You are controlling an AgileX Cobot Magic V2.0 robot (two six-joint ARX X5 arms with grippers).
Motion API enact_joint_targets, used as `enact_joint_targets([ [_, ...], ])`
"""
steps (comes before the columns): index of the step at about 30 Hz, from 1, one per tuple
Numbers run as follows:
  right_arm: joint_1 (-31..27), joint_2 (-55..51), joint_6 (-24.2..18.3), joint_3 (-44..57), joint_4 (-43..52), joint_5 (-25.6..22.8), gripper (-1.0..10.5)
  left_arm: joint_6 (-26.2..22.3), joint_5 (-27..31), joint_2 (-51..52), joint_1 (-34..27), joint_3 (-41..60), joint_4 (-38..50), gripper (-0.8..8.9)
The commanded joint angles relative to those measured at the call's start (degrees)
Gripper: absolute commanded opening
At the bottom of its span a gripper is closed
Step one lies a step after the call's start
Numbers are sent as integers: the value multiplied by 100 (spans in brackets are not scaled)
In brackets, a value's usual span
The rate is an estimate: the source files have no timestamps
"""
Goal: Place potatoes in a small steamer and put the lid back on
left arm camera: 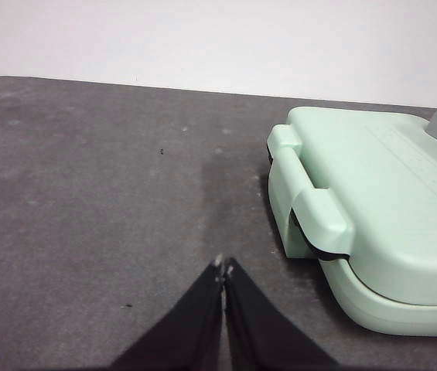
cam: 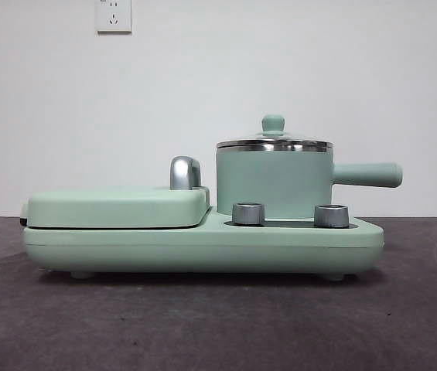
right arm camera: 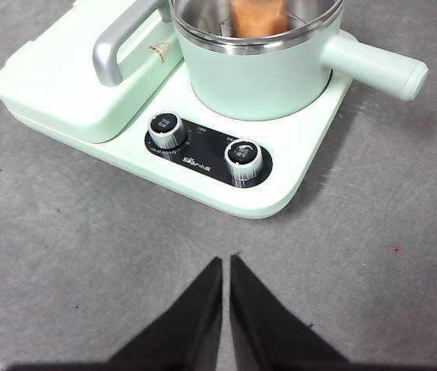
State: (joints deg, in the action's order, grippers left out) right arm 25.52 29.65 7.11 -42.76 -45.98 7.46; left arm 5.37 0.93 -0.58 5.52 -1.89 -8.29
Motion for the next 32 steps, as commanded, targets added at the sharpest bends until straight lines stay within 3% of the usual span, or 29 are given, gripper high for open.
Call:
enact_joint_targets([
  [1,37,7,-160,-35,107,-48,12,-37,-7,9,7,24,59,6],
  [4,-55,-136,-955,55,280,-144,12,-37,-7,9,7,24,59,6],
  [7,-437,-640,-1491,785,1246,-151,12,-37,-7,9,7,24,59,6],
  [11,-1217,-1526,-1429,2385,2942,-151,12,-37,-7,9,7,24,57,6],
  [14,-1628,-2155,-1349,3263,3493,-116,12,-37,-7,9,7,24,57,6],
  [19,-1941,-2983,-1202,3989,3646,-129,12,-37,-7,9,7,24,59,6],
  [32,-2041,-2944,-1189,4203,3700,-144,12,-37,-2,17,7,24,57,6],
])
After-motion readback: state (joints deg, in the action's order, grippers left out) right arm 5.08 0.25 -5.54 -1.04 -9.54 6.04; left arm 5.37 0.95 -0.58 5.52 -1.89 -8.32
